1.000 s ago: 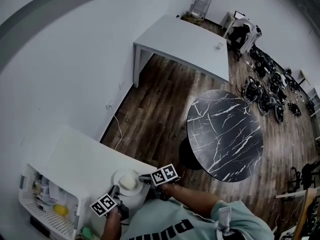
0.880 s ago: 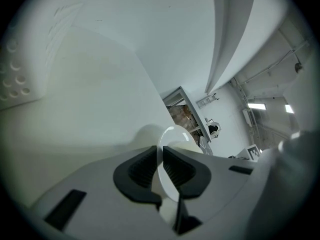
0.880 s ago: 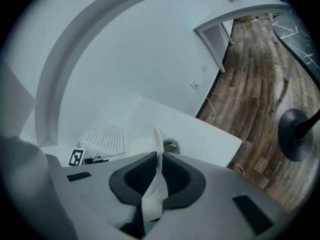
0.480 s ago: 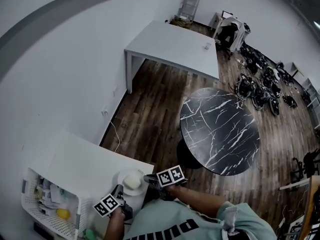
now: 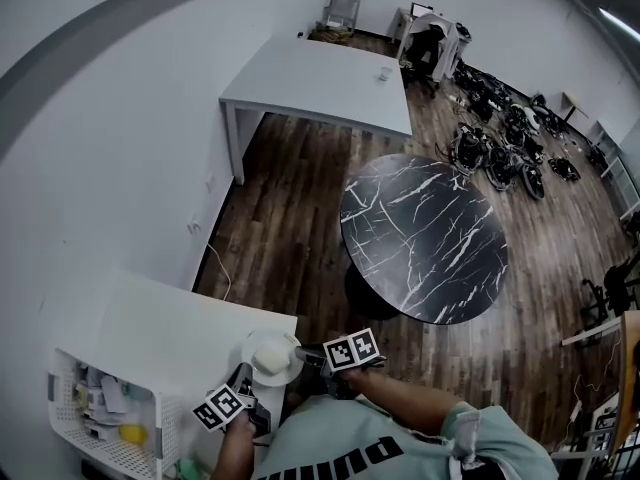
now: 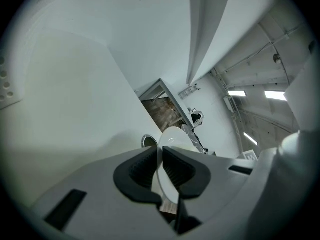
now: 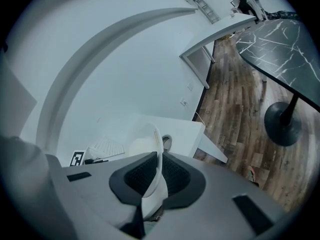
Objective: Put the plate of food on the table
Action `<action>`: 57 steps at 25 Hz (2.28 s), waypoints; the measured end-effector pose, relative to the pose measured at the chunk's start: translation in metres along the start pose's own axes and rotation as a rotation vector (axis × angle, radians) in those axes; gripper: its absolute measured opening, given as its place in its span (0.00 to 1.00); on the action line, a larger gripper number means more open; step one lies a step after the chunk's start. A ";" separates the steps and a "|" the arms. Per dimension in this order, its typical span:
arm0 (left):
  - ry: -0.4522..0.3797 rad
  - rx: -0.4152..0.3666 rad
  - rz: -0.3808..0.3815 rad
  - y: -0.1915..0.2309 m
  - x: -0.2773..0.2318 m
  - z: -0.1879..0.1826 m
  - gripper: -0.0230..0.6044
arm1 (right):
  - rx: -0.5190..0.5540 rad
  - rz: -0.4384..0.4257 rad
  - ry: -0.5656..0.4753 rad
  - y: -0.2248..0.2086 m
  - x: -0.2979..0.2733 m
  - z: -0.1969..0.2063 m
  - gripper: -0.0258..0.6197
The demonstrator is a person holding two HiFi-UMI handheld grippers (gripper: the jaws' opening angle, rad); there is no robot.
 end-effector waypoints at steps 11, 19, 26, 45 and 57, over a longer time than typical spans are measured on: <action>0.011 -0.066 0.054 -0.035 -0.013 -0.003 0.10 | 0.001 0.016 -0.101 -0.003 0.034 -0.006 0.10; 0.036 -0.117 0.075 -0.080 -0.030 0.010 0.10 | -0.026 0.024 -0.181 -0.019 0.081 -0.008 0.10; 0.059 -0.176 0.094 -0.125 -0.045 0.028 0.10 | -0.052 0.023 -0.253 -0.035 0.129 -0.005 0.10; 0.136 -0.340 0.142 -0.257 -0.082 0.106 0.10 | -0.100 0.026 -0.439 -0.085 0.277 0.016 0.10; 0.168 -0.418 0.179 -0.338 -0.106 0.172 0.10 | -0.113 0.041 -0.538 -0.117 0.376 0.036 0.10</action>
Point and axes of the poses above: the fingertips, and each gripper's own axes: x backward along the fingers, y to its left, z out of its underside, the point moved 9 cm from there along x, backward along the fingers, and after that the axes turned 14 degrees about -z, right-handed, at the moved point
